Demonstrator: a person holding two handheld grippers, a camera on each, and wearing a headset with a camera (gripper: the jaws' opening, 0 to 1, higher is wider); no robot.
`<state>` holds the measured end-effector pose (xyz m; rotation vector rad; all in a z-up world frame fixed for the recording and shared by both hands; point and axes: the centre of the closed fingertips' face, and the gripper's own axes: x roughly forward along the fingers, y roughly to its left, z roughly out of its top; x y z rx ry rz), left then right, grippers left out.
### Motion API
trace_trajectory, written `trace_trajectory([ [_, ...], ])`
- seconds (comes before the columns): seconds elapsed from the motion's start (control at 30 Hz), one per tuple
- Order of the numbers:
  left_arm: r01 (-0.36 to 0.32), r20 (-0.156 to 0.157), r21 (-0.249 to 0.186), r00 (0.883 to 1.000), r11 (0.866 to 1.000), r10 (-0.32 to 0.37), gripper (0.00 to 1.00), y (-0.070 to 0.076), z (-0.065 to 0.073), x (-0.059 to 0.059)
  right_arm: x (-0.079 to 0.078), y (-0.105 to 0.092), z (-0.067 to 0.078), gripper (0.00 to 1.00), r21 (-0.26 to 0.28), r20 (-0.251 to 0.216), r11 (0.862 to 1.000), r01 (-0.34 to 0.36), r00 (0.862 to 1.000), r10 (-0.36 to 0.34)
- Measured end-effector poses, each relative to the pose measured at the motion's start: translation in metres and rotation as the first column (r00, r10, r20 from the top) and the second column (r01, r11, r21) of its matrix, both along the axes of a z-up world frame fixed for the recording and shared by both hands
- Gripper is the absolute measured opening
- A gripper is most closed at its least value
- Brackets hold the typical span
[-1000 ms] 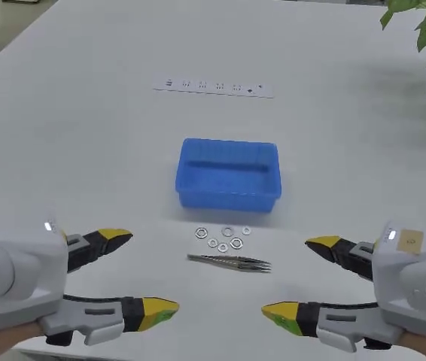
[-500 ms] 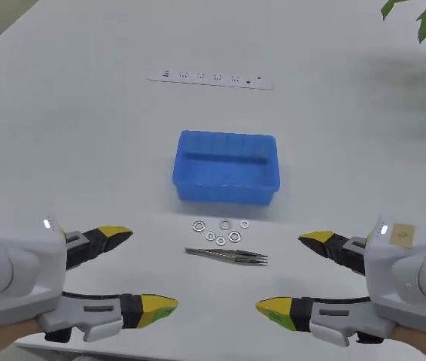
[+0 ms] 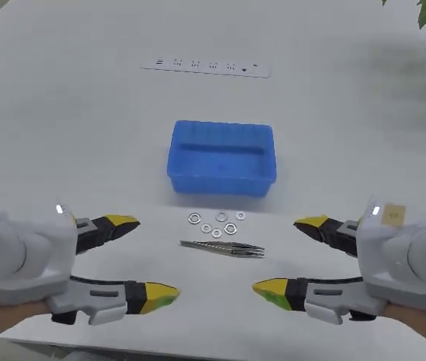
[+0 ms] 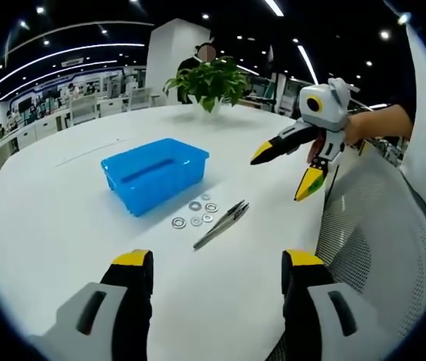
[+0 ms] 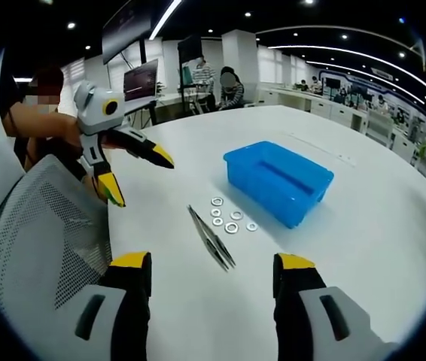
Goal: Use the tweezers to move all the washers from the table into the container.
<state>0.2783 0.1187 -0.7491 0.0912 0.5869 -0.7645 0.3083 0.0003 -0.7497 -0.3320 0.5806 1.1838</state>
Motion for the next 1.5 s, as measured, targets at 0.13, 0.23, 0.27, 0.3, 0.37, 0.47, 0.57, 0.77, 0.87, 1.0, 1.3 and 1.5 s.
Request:
trace_trajectory([
  [0.13,0.005,0.006,-0.005,1.0,1.0,-0.005,0.7,-0.004,-0.004,0.016,0.001,0.012,-0.004,0.57,-0.013,-0.008,0.999,-0.034,0.999,0.033],
  [0.23,0.057,-0.003,0.02,0.998,0.998,-0.057,0.68,-0.01,-0.012,0.016,0.002,0.02,-0.007,0.55,-0.019,-0.007,0.998,-0.053,0.999,0.053],
  [0.27,0.062,-0.002,0.018,0.998,0.998,-0.062,0.66,-0.012,-0.013,0.017,0.002,0.021,-0.009,0.54,-0.022,-0.013,0.998,-0.061,0.998,0.06],
  [0.3,0.065,-0.003,0.012,0.998,0.998,-0.065,0.63,-0.013,-0.014,0.018,0.002,0.023,-0.013,0.53,-0.035,-0.016,0.997,-0.072,0.997,0.071],
  [0.37,0.06,-0.009,-0.015,0.998,0.998,-0.06,0.58,-0.017,-0.014,0.021,0.004,0.025,-0.018,0.51,-0.058,-0.014,0.994,-0.094,0.996,0.093],
  [0.47,0.083,-0.017,0.0,0.996,0.997,-0.082,0.57,-0.022,-0.019,0.023,0.007,0.027,-0.022,0.47,-0.057,-0.031,0.993,-0.1,0.995,0.098],
  [0.57,0.121,-0.026,0.047,0.992,0.991,-0.12,0.53,-0.024,-0.027,0.022,0.009,0.028,-0.028,0.45,-0.066,-0.042,0.992,-0.105,0.994,0.102],
  [0.77,0.161,-0.053,0.073,0.986,0.984,-0.158,0.5,-0.027,-0.037,0.021,0.007,0.034,-0.035,0.4,-0.074,-0.069,0.99,-0.124,0.991,0.119],
  [0.87,0.186,-0.059,0.099,0.982,0.977,-0.181,0.48,-0.027,-0.041,0.02,0.003,0.037,-0.038,0.39,-0.086,-0.075,0.985,-0.148,0.987,0.141],
  [1.0,0.236,-0.076,0.135,0.971,0.962,-0.228,0.47,-0.028,-0.048,0.02,0.004,0.042,-0.041,0.36,-0.091,-0.079,0.983,-0.16,0.985,0.153],
  [1.3,0.279,-0.076,0.163,0.96,0.946,-0.27,0.37,-0.036,-0.05,0.029,0.003,0.046,-0.052,0.3,-0.135,-0.091,0.968,-0.212,0.975,0.201],
  [1.5,0.34,-0.057,0.22,0.94,0.915,-0.335,0.23,-0.035,-0.054,0.027,-0.001,0.044,-0.054,0.25,-0.143,-0.086,0.959,-0.244,0.968,0.234],
])
